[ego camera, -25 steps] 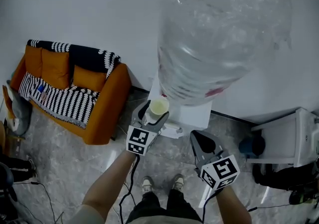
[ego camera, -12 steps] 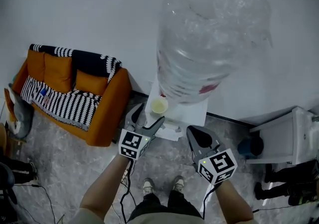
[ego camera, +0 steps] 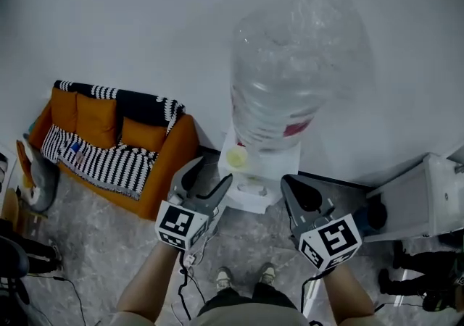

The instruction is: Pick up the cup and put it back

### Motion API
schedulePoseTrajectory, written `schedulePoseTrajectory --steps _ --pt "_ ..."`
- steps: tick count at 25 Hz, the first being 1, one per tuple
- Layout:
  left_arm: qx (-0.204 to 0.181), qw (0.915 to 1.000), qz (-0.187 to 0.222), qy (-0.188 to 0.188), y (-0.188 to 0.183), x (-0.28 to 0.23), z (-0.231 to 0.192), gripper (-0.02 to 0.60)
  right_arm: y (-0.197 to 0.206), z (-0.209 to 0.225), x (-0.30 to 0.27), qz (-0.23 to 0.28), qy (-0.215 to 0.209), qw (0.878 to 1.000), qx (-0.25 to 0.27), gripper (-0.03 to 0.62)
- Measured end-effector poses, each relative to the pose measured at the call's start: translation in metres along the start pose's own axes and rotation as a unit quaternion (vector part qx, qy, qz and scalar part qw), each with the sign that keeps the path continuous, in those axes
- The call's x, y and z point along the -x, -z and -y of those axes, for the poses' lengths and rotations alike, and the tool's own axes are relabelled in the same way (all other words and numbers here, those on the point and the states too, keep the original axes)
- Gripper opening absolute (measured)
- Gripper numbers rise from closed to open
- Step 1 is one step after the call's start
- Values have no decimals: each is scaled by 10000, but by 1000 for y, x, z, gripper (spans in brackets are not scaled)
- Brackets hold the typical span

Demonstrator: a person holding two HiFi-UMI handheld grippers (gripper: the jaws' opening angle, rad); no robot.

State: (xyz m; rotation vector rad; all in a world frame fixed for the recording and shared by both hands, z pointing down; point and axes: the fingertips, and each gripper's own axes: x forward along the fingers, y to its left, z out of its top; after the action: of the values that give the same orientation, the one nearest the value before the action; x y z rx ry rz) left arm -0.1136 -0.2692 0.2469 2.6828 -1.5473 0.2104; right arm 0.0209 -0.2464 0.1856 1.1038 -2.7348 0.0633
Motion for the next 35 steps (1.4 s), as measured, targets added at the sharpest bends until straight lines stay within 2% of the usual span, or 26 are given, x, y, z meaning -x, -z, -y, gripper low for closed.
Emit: schedulePoseTrajectory --steps 6,9,14,16,17,21,24,27,28,35 --pt "-13 9999 166 10 -45 45 20 259 -39 -26 34 309 -203 9978 548 3" --pt "-60 10000 52 -47 -52 66 34 222 -53 -35 53 477 -195 9972 535 3" --pt "-300 9988 333 -187 -68 91 49 158 -69 -41 80 736 -183 9959 500 3" --pt "-245 9985 357 -329 -74 103 55 123 -73 -42 90 787 -156 9955 504 3" --pt "-222 9983 363 -393 -77 108 59 103 -74 -42 95 810 -146 9956 449 3" --pt "-335 9976 329 -518 -81 126 72 93 -76 -48 113 879 -173 9955 303 3" --pt "-388 9974 259 -546 -81 132 80 34 -74 -53 120 882 -109 9954 363 3" --pt "-395 9974 220 -565 -81 133 86 24 -69 -57 124 842 -146 9959 295 3" --pt "-388 9974 232 -562 -82 133 87 3 -66 -58 125 818 -178 9961 284 3" --pt "-402 9974 234 -544 -87 133 98 2 -56 -61 129 737 -314 9967 113 3"
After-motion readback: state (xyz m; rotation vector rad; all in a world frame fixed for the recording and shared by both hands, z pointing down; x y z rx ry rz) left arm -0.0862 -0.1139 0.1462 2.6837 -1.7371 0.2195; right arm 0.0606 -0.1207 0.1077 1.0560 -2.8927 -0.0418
